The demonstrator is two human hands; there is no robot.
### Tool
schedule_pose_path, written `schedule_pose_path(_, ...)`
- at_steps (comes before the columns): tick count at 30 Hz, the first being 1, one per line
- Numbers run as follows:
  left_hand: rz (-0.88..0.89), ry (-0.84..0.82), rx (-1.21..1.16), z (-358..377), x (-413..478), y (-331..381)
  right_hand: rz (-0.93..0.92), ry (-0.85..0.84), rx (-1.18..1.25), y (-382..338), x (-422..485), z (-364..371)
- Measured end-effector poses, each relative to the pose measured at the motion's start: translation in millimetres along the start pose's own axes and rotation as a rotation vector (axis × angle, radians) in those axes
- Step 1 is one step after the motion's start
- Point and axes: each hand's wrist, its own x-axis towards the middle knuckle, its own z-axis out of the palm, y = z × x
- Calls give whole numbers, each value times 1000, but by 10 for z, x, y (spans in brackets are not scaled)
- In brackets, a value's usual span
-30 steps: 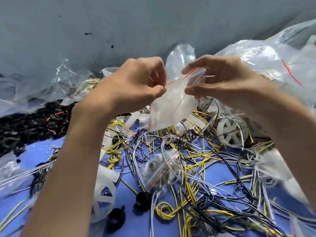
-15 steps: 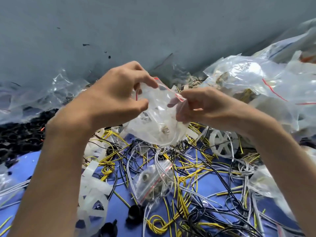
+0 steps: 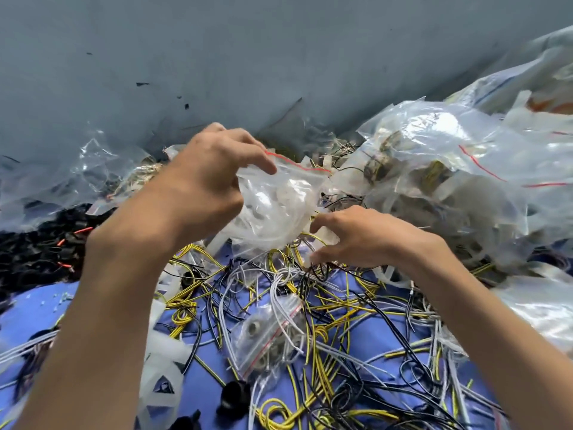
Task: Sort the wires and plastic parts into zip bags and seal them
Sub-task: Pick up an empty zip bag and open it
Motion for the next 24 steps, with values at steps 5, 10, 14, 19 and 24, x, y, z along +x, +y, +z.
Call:
schedule_pose_path(5, -31, -75, 15, 15, 7, -17, 62, 18, -29, 20, 15, 16)
schedule_pose_path(10, -35, -210, 47, 52, 3, 1, 46, 64, -64, -29, -6, 7)
schedule_pose_path(14, -87, -314, 61, 107, -6, 10, -29, 23, -61, -36, 3, 5)
schedule_pose_path(19, -198, -440, 12, 116, -63, -52, -54, -102, -46, -25, 4, 21)
schedule_pose_path(24, -203, -443, -2, 132, -61, -93, -81, -68, -57, -34, 9, 25)
